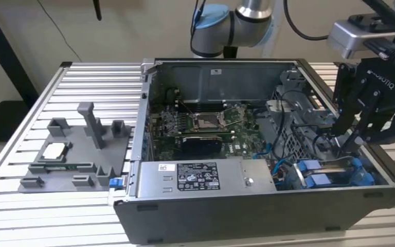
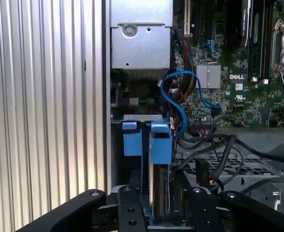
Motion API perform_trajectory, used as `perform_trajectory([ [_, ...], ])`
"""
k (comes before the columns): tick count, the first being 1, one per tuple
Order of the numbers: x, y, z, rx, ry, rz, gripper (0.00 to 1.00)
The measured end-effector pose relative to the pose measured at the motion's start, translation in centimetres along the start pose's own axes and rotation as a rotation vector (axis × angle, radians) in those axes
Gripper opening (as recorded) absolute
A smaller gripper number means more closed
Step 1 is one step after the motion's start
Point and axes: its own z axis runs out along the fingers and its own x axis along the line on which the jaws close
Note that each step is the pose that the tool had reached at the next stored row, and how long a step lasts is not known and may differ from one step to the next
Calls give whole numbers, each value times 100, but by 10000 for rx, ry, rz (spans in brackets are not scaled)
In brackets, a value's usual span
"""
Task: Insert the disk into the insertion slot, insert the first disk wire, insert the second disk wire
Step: 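Insert the disk into the insertion slot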
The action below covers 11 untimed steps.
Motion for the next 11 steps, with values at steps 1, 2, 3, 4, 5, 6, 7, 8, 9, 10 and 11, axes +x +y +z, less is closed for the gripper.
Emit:
perform_trajectory([
  [1,0,0,-36,0,-3,2,41],
  [2,0,0,-64,0,-2,1,41],
  [3,0,0,-77,0,-2,1,41],
  [4,0,1,-81,0,-3,1,41],
  [5,-3,3,-81,0,-5,2,41],
  [6,-9,6,-82,0,-3,3,41],
  [7,-17,8,-83,2,-2,2,41],
  [8,-21,8,-82,4,-3,1,41],
  [9,-22,8,-82,4,-3,0,41],
  [10,-24,8,-82,4,-2,1,41],
  [11,-27,9,-83,5,-2,1,41],
])
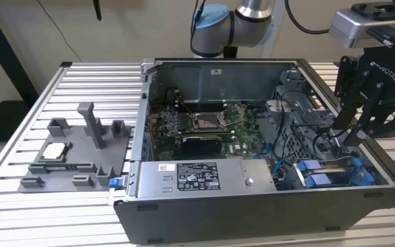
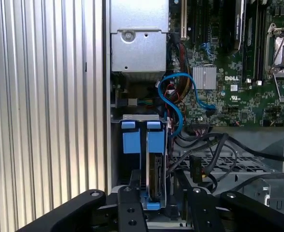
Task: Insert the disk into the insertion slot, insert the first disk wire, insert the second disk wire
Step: 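Insert the disk into the insertion slot, then insert the first disk wire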
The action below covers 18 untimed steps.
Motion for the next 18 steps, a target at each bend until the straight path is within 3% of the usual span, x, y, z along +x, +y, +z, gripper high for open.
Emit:
perform_trajectory([
  [10,-5,0,0,0,0,0,41],
  [13,-41,0,0,0,-1,0,41],
  [18,-108,2,11,0,-99,1,41],
])
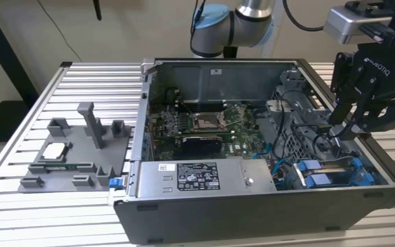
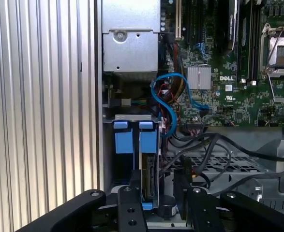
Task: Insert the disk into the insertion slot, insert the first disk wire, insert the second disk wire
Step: 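Insert the first disk wire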
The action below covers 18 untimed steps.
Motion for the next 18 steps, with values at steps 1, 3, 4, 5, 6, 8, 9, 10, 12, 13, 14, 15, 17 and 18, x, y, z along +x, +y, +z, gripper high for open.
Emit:
perform_trajectory([
  [1,-14,2,7,3,-21,1,41],
  [3,-41,8,24,15,-62,3,41],
  [4,-56,11,31,20,-79,2,41],
  [5,-70,13,38,25,-98,2,41],
  [6,-83,14,44,29,-117,1,41],
  [8,-105,16,52,30,-159,2,41],
  [9,-114,16,53,30,-179,3,41],
  [10,-122,17,54,30,-194,4,41],
  [12,-135,17,56,29,-217,4,41],
  [13,-137,17,55,29,-219,4,41],
  [14,-138,17,56,29,-221,4,41],
  [15,-138,17,56,29,-221,4,41],
  [17,-140,17,56,29,-221,4,41],
  [18,-141,17,57,29,-224,5,41],
])
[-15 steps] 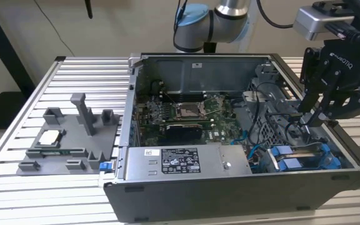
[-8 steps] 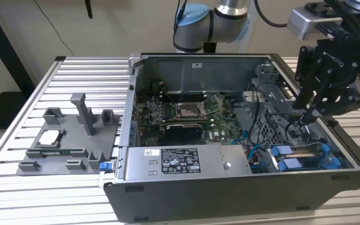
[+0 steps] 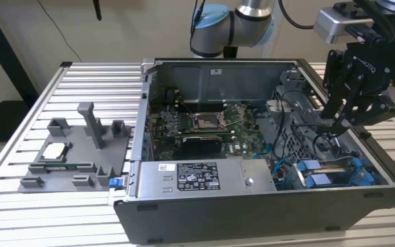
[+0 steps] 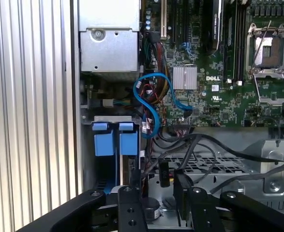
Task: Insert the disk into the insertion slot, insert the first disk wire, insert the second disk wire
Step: 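Insert the first disk wire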
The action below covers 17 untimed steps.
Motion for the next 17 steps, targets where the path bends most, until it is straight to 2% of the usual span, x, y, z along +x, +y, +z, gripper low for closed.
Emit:
perform_trajectory([
  [11,-28,6,27,0,-28,0,41],
  [17,-36,20,74,7,-42,0,41],
])
